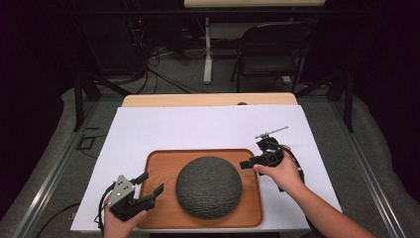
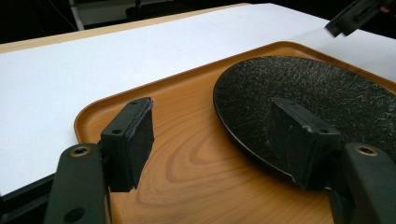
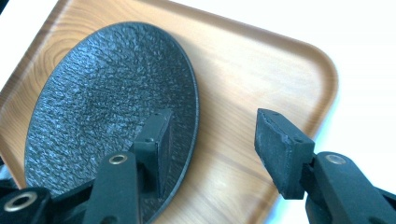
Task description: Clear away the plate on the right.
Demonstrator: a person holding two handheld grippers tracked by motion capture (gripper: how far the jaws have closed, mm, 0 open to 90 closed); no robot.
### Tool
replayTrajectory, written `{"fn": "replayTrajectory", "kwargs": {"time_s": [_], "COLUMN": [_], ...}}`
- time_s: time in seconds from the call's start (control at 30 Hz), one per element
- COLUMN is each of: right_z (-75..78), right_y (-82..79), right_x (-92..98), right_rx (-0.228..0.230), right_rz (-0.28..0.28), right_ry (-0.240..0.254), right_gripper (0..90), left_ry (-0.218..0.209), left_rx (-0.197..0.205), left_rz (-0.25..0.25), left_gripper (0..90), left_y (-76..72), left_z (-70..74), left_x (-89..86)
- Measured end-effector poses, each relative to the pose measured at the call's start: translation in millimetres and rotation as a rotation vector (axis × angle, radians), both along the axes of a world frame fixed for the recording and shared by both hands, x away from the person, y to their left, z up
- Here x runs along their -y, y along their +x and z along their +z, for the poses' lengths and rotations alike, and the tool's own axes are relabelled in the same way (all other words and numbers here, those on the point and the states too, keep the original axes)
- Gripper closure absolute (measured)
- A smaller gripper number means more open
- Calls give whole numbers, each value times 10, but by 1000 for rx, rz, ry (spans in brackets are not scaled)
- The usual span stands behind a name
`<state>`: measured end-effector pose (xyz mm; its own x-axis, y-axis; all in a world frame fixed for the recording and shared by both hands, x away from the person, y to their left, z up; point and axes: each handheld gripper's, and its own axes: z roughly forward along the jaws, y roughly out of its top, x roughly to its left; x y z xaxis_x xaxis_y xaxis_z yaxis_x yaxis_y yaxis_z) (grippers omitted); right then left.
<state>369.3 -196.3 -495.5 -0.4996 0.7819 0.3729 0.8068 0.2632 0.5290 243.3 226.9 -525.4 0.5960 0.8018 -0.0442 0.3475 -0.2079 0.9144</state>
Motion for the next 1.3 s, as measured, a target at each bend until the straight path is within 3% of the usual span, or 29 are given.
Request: {"fn": "replayTrajectory", "kwargs": {"time_s": [0.23,0.37,0.53,0.73,0.87,0.93,1.0,1.13,1.3], "right_z": [78,30,-50,-138,-240,-307,-371,-423,-460], "right_y": [-277,-415,-626,-885,-987,-1009,-1013,-1011,-994], "right_x": [239,354,440,489,496,494,496,476,502], "right_rx": [153,169,213,302,306,306,278,296,283], "right_rz": [-47,-86,-122,-135,-124,-130,-138,-148,-167], "right_ry": [71,154,154,110,107,141,172,166,170], "right_gripper": [399,394,418,422,422,423,439,446,448], "left_ry": [0,0,2,2,3,2,1,7,11], "left_rx": [-1,-1,-2,0,-1,-2,-3,-5,-13], "left_rz": [0,0,-1,-1,0,-8,-11,-16,-17], "left_gripper": [322,323,323,323,322,323,323,322,323], "left_y": [0,-1,-2,-5,-7,-5,-4,-8,-8], "left_z": [-2,-2,-2,-2,-4,-3,-5,-10,-15], "left_x": [4,3,3,3,12,13,17,26,32]}}
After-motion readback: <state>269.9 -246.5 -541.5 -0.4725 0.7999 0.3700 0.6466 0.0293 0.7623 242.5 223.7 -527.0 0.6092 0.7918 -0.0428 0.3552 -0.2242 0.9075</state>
